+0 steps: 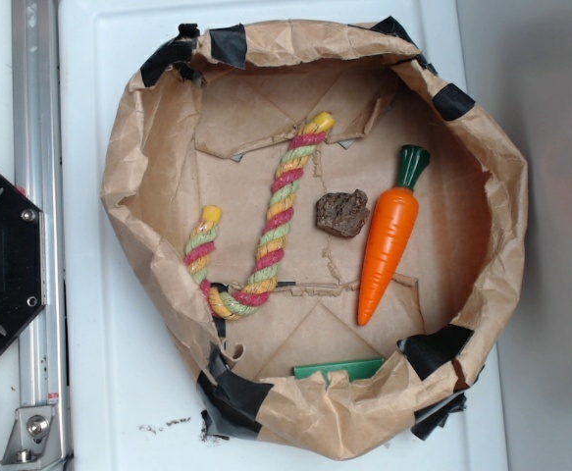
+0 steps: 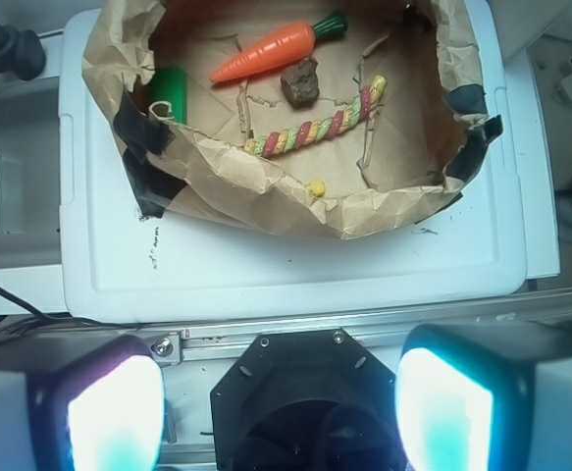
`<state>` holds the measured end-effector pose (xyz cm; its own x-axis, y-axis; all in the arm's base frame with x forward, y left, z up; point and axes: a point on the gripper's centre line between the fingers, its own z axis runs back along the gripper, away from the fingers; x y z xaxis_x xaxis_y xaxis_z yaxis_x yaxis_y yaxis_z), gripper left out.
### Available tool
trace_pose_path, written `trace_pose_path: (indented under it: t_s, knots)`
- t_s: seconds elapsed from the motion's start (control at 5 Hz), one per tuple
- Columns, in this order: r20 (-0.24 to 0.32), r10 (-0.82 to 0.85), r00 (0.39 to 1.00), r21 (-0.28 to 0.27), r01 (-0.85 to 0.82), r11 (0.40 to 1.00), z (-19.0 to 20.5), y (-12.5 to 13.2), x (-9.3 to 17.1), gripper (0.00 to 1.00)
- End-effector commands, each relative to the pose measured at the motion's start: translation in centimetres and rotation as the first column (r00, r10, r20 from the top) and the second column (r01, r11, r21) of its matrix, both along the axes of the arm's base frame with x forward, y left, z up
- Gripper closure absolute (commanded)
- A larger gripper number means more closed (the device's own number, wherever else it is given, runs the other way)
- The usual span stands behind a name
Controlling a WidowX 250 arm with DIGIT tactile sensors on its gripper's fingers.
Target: Grab the rock.
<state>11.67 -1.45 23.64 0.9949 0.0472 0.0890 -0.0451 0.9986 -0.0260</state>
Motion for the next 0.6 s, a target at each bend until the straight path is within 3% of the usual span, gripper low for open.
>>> trace_pose_path:
  t_s: [0.0,0.2,0.4]
  knots:
    - [0.0,0.0,1.0,0.0,0.0,1.0,0.0,0.0,0.0,0.0]
    - [0.093,0.039,0.995,0.054,-0.045,0.998,-4.1,0.7,5.0,0.0]
    - [0.132,0.041,0.99,0.117,-0.057,0.992,-7.6,1.6,10.1,0.0]
